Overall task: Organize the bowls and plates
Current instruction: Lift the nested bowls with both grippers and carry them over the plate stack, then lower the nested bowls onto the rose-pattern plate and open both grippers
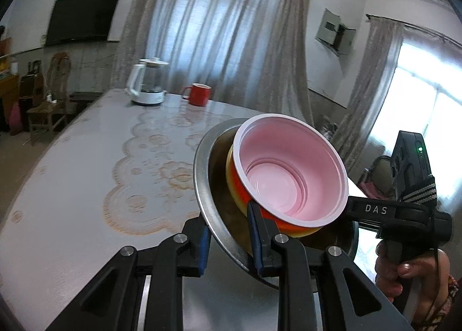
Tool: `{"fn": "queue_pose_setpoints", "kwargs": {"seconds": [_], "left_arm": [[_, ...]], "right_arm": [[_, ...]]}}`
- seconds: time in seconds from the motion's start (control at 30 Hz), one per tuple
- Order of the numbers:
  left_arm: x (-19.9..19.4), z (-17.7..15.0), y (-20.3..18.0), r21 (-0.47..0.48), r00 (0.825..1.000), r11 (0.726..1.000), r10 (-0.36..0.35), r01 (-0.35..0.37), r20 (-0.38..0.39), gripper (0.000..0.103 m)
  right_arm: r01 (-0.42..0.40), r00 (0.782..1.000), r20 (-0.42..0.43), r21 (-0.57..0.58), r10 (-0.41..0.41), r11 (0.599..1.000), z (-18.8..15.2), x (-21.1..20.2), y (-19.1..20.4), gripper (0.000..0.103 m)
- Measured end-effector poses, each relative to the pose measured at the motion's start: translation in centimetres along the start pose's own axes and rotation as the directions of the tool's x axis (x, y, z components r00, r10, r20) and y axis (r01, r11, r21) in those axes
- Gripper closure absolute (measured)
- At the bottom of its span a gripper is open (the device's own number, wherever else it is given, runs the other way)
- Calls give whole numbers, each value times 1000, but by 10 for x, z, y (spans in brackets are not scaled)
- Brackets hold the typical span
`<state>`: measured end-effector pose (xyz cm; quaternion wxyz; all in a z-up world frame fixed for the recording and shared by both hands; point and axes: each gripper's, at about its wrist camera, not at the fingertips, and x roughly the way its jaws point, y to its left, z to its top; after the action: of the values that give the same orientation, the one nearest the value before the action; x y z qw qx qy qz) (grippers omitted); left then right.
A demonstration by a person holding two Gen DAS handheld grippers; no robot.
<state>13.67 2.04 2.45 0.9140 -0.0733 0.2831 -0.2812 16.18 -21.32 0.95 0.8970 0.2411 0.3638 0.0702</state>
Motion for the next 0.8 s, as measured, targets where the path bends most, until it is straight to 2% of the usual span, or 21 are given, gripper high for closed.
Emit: {"fn": "queue_pose_setpoints", "kwargs": {"seconds": [0.33, 0.53, 0.8], "left_arm": [[40, 9, -45, 50, 998, 997, -61, 62, -35, 79], [65, 8, -64, 74, 994, 994, -81, 86, -67, 80], [96, -2, -69, 66, 985, 992, -96, 106, -141, 81]], "right_arm": [[83, 995, 55, 82, -87, 993, 7, -31, -44, 92], [122, 991, 44, 132, -129, 984, 6, -31, -70, 92], [152, 988, 1, 213, -156, 965, 2, -24, -101, 92]]}}
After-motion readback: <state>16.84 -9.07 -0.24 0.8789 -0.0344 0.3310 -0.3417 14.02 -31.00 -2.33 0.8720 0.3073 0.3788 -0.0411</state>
